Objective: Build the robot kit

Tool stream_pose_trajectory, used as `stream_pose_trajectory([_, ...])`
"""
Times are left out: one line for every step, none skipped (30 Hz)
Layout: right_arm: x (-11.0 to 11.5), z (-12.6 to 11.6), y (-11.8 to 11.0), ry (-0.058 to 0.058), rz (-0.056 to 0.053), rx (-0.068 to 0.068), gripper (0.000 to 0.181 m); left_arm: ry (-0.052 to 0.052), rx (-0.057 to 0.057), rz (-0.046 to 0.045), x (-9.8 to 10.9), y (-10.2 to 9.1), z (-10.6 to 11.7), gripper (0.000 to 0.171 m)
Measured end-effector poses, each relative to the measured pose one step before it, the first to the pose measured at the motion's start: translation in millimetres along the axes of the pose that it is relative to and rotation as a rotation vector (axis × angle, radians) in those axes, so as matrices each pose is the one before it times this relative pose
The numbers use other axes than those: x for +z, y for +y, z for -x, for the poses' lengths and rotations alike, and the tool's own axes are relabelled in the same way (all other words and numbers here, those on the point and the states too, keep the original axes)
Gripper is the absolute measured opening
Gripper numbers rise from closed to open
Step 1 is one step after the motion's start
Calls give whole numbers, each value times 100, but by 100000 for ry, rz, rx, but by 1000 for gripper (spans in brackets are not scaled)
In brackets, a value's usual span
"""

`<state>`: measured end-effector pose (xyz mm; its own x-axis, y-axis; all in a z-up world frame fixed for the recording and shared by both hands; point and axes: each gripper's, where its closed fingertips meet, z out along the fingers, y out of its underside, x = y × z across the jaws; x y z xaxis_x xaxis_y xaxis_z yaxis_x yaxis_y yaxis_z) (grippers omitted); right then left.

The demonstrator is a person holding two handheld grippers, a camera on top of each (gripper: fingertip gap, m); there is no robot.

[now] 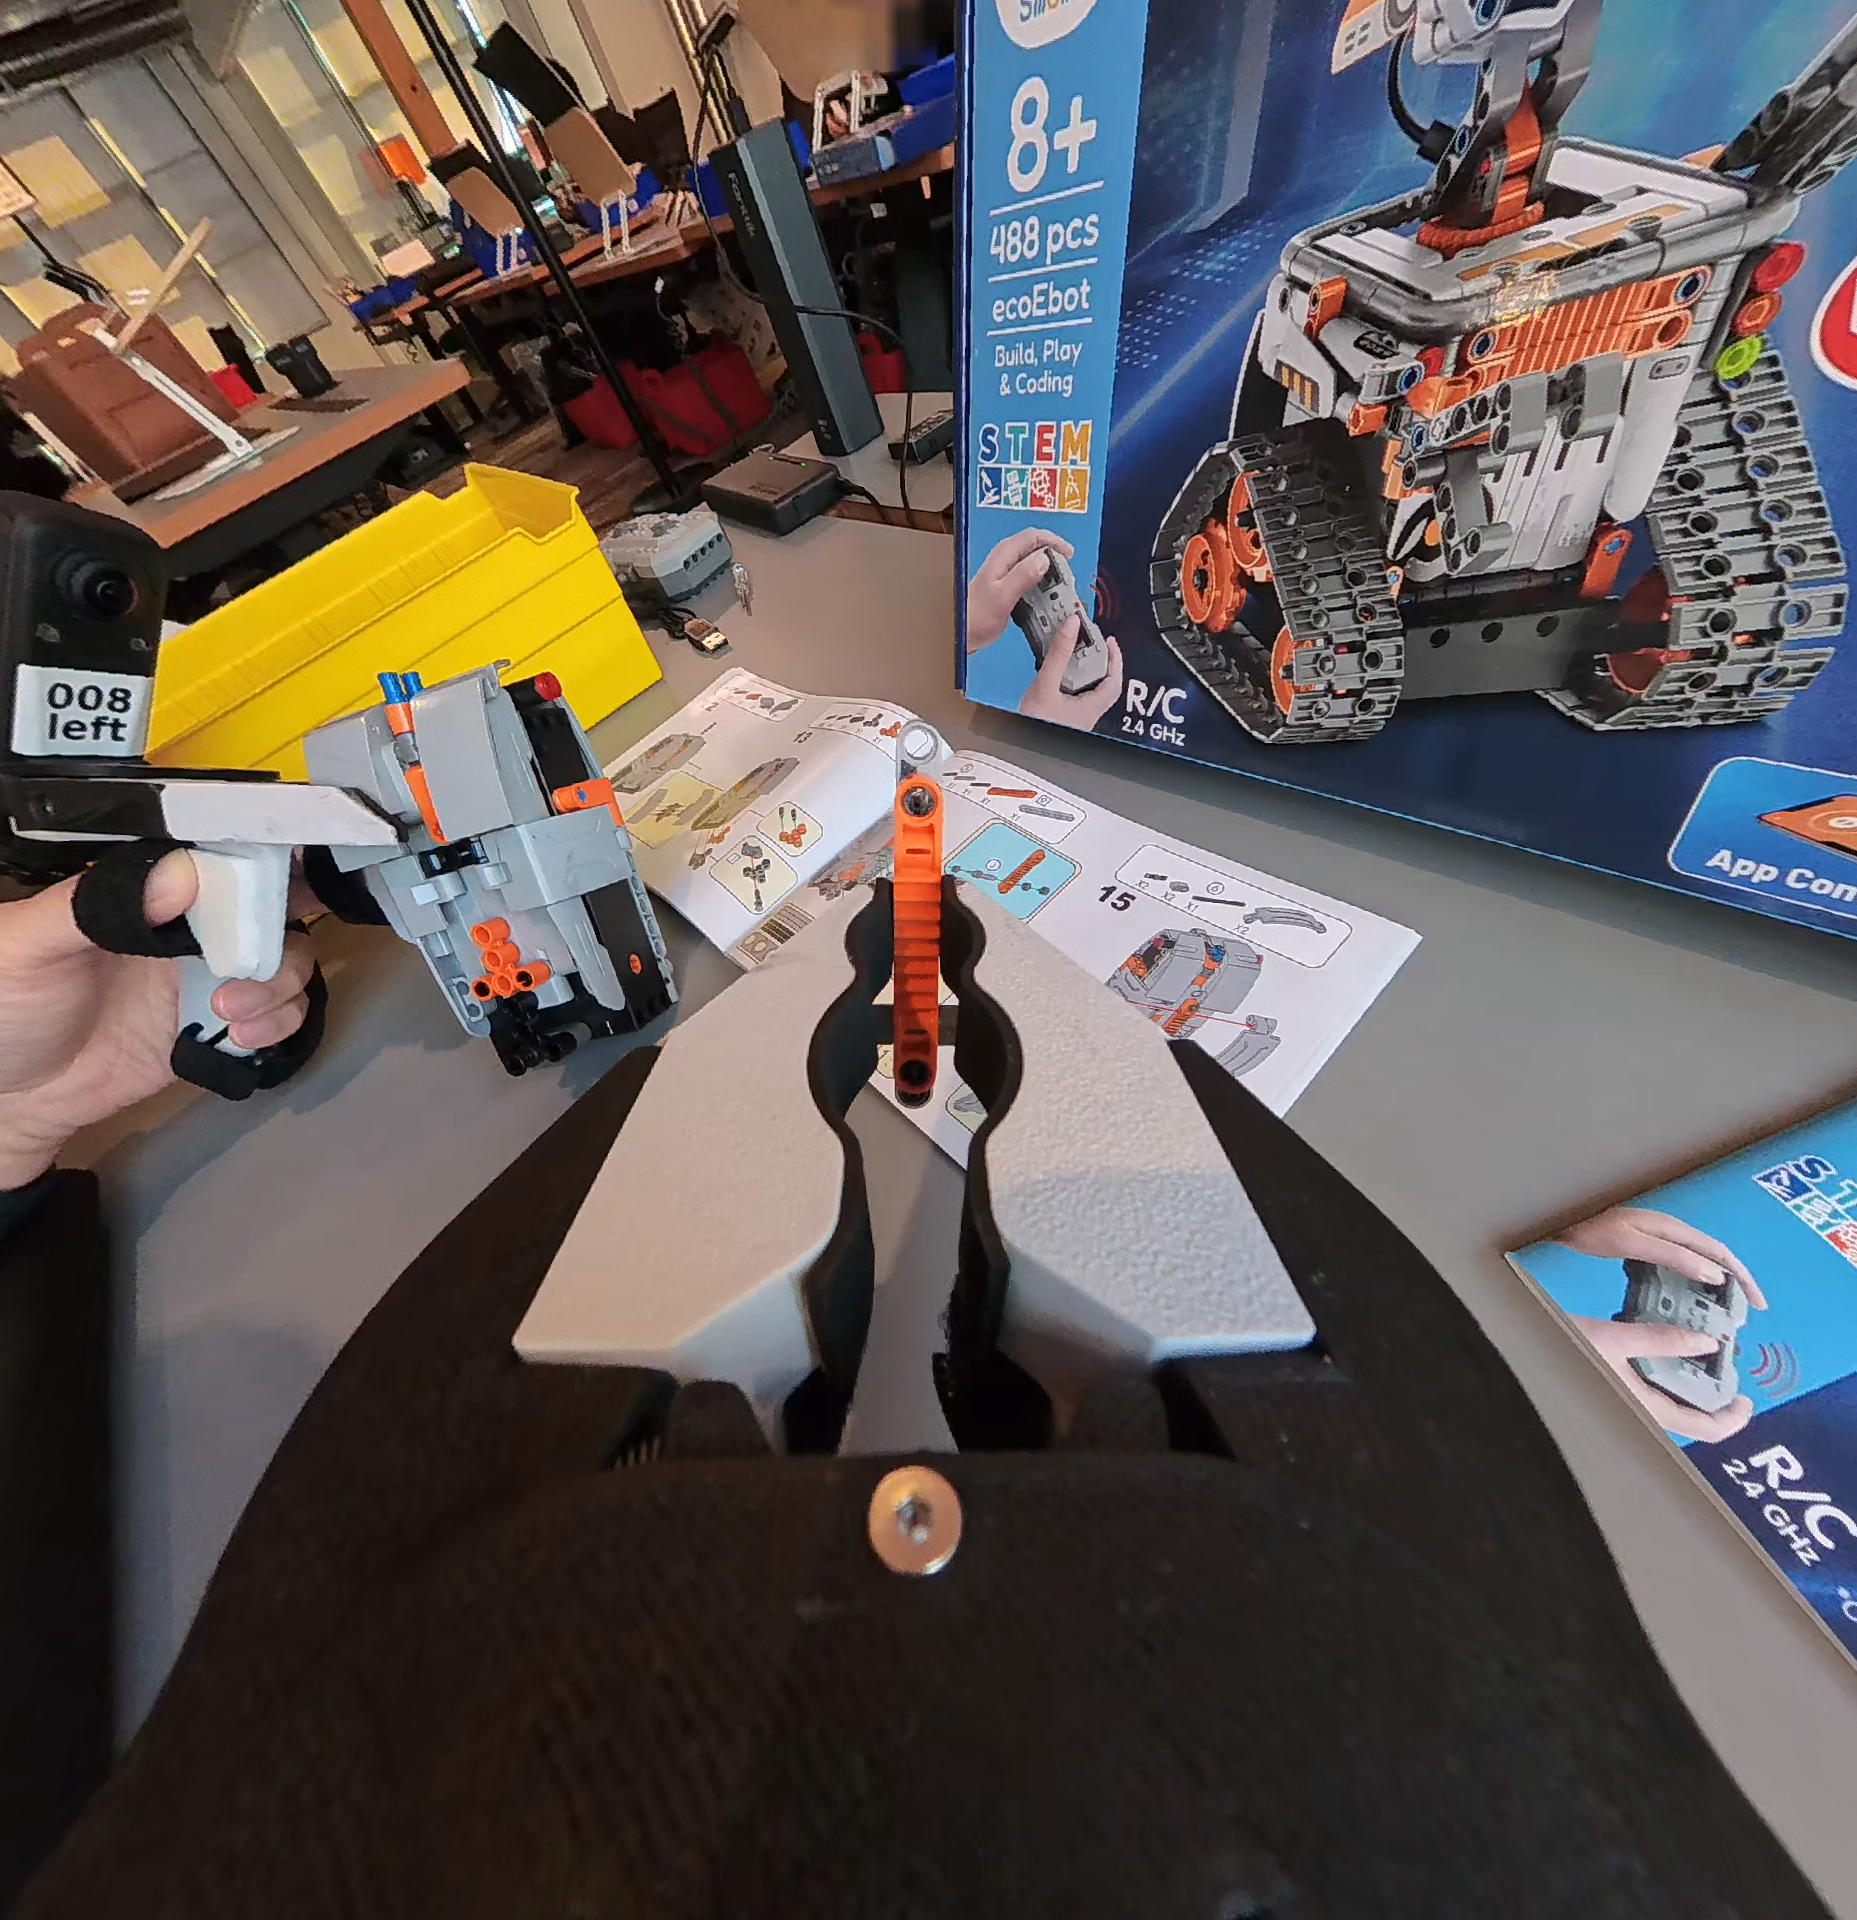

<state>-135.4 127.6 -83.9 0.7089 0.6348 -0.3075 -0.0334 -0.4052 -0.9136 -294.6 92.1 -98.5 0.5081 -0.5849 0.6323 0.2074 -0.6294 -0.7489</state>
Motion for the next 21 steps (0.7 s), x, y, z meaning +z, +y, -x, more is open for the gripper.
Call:
stream_pose_trajectory([25,-12,35,-99,75,77,6,58,-25,49,12,10,-3,64])
stream_pose_trajectory([27,-20,35,-147,134,145,6,62,-51,52,20,13,-10,64])
stream_pose_trajectory([30,2,34,-274,39,173,6,5,-31,85,8,8,-2,64])
stream_pose_trajectory([3,3,11,-257,-51,143,6,-112,46,76,-3,12,-16,64])
stream_pose_trajectory([-13,-7,5,-173,-55,143,6,-208,193,77,5,8,-20,64])
stream_pose_trajectory([-17,45,-24,-423,-162,193,6,-270,418,93,11,27,-35,64])
stream_pose_trajectory([-26,110,-70,-857,-478,232,6,-269,641,90,27,24,-54,64])
stream_pose_trajectory([-40,153,-98,-1011,-693,305,6,-154,570,194,32,33,-57,64])
stream_pose_trajectory([-17,94,-74,-587,-503,426,6,-7,350,359,59,41,-73,64])
stream_pose_trajectory([-3,92,-64,-607,-469,392,7,147,217,329,74,39,-63,64])
stream_pose_trajectory([26,155,-53,-1068,-594,317,6,217,19,220,86,38,-74,64])
stream_pose_trajectory([62,159,1,-1176,-396,362,6,207,-198,157,79,41,-65,64])
stream_pose_trajectory([100,42,109,-394,261,550,6,175,-236,74,65,39,-53,64])
stream_pose_trajectory([142,20,174,-423,570,413,7,110,-210,23,71,19,-42,64])
stream_pose_trajectory([166,92,194,-741,604,400,7,22,-136,56,38,17,-38,64])
stream_pose_trajectory([174,128,187,-956,441,706,7,-65,9,60,36,10,-22,64])
stream_pose_trajectory([186,241,151,-1490,174,1204,7,-142,10,6,43,11,-22,64])
stream_pose_trajectory([201,355,132,-2124,-106,1638,6,-206,-167,-119,35,-11,-16,64])
stream_pose_trajectory([208,374,153,-2063,-55,1915,7,-217,-252,-233,36,1,-2,64])
stream_pose_trajectory([211,341,206,-1868,187,1891,6,-176,-134,-192,45,-5,-22,64])
stream_pose_trajectory([212,311,200,-1737,169,1594,6,-149,-11,-186,57,-9,0,64])
